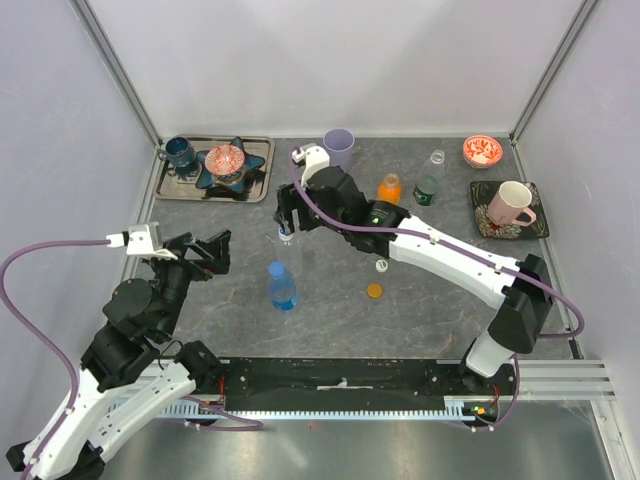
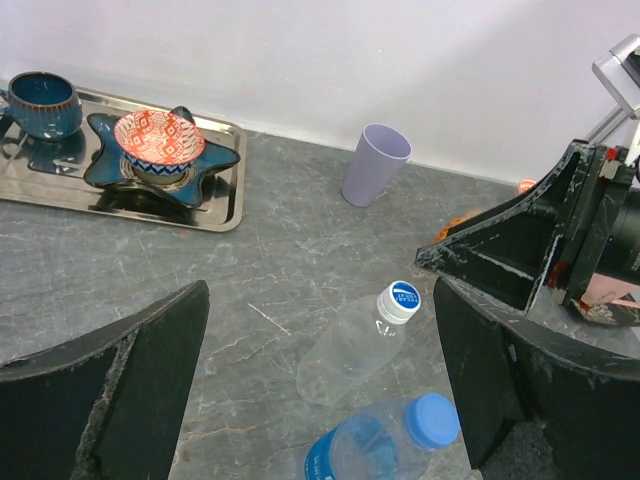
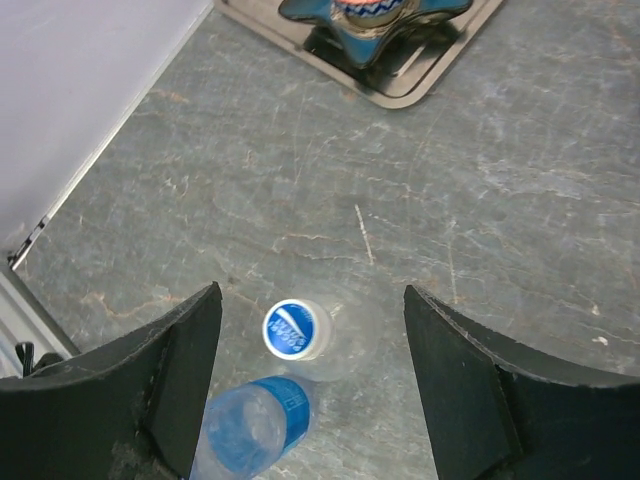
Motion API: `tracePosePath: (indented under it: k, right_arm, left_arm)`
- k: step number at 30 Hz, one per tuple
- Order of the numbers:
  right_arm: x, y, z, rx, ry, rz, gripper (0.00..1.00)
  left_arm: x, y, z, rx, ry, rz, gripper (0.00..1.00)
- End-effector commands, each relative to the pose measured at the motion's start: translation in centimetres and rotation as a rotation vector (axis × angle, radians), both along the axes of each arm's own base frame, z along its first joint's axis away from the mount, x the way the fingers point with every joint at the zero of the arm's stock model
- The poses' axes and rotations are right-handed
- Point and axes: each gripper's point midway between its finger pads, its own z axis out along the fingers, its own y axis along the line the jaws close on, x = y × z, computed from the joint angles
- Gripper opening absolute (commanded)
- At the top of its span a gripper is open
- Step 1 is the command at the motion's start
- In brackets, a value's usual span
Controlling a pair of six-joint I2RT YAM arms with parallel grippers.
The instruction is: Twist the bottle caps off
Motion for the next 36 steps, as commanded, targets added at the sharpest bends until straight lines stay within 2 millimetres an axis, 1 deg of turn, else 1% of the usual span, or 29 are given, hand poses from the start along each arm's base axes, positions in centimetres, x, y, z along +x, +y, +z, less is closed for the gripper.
tracePosePath:
  k: [1,3,9,14,18,24,27,28,30,31,34,36]
  right_arm:
    - [-1.1,2.2,0.0,-0.021,-0.014,0.05,0.8]
    - [-1.1,2.4,-0.9,-0.039,-0.004,0.047,0.8]
    - [-1.7,3.0,-2.6,-0.071,0.017,0.053,0.8]
    - [-1.7,2.8,-4.3,-0.108,0.032,0.041,0.8]
    - [-1.7,2.8,-5.5,-0.127,0.046,0.039,0.77]
    - [-1.6,3.0,-6.6,-0.144,0.061,0.041,0.68]
    - [-1.7,2.9,-6.8,-0.148,0.065,0.039,0.6]
    - [-1.6,2.8,-6.8,-0.149,0.064,0.035,0.55]
    - [-1.6,2.6,-6.6,-0.15,0.057,0.026,0.49]
    - [-1.4,2.4,-6.4,-0.148,0.05,0.017,0.43]
    - [-1.1,1.3,-4.7,-0.142,0.01,-0.029,0.36]
    - [-0.8,-0.1,-2.0,-0.128,-0.045,-0.064,0.34]
  left_arm:
    - [0.2,0.4,-0.5,-0.026,0.029,0.035,0.99]
    - [0.2,0.3,-0.8,-0.018,0.038,0.031,0.99]
    - [0.1,0.0,-1.2,-0.011,0.043,0.016,1.0]
    - [0.2,-0.4,-1.5,-0.008,0.054,-0.001,0.99]
    - [0.3,-0.7,-2.0,-0.004,0.065,-0.01,0.99]
    - [0.3,-0.9,-2.2,-0.008,0.068,-0.018,0.99]
    - [0.3,-0.9,-2.2,-0.007,0.069,-0.019,0.99]
    - [0.3,-0.9,-2.3,-0.005,0.072,-0.021,0.99]
    - [0.3,-1.0,-2.4,-0.004,0.073,-0.021,0.99]
    - [0.4,-1.0,-2.4,-0.002,0.075,-0.019,0.99]
    - [0.5,-1.0,-2.3,0.004,0.074,-0.014,0.99]
    - [0.8,-1.0,-1.7,0.021,0.057,-0.009,0.99]
